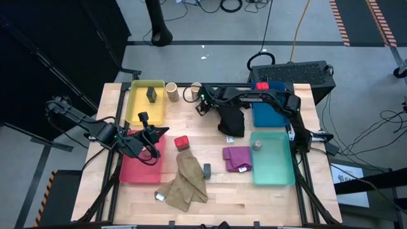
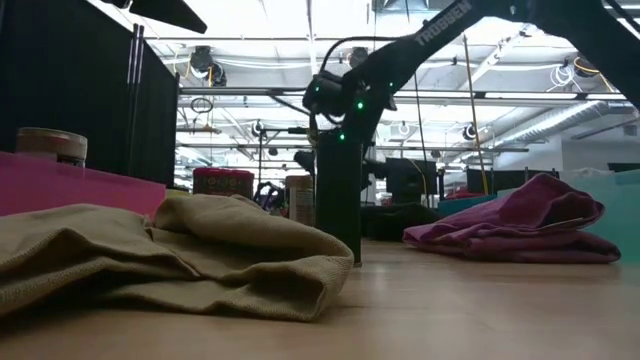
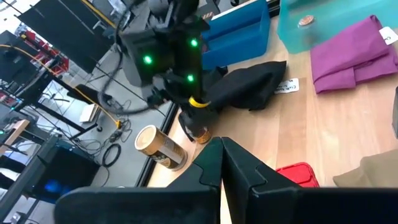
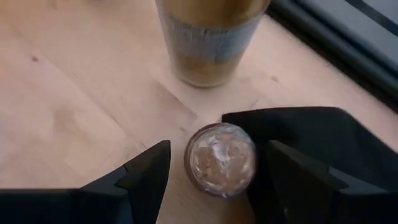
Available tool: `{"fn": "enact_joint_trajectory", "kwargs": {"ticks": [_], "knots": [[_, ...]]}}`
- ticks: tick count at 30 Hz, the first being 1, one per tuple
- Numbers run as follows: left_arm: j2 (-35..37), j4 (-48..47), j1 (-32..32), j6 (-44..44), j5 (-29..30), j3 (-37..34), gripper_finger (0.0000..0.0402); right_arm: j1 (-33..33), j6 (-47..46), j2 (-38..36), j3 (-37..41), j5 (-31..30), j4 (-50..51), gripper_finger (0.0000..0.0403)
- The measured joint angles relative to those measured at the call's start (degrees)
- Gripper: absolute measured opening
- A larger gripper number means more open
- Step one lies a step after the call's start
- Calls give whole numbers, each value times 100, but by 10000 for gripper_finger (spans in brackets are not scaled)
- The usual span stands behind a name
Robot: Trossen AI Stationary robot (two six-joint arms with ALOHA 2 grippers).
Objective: Sort spices by type
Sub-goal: Put the brown seasoning bottle into the green bin
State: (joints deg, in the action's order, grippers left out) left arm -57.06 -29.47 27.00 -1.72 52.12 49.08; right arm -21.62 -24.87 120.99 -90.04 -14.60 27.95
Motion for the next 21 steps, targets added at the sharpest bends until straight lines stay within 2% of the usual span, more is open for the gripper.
{"fn": "enact_joint_trajectory", "kwargs": {"ticks": [10, 21], "knots": [[-2, -9, 0, -6, 2, 0, 9, 24, 5, 105, 0, 257, 97, 242], [0, -7, 0, -8, 2, 2, 8, 24, 10, 105, 0, 268, 89, 130]]}}
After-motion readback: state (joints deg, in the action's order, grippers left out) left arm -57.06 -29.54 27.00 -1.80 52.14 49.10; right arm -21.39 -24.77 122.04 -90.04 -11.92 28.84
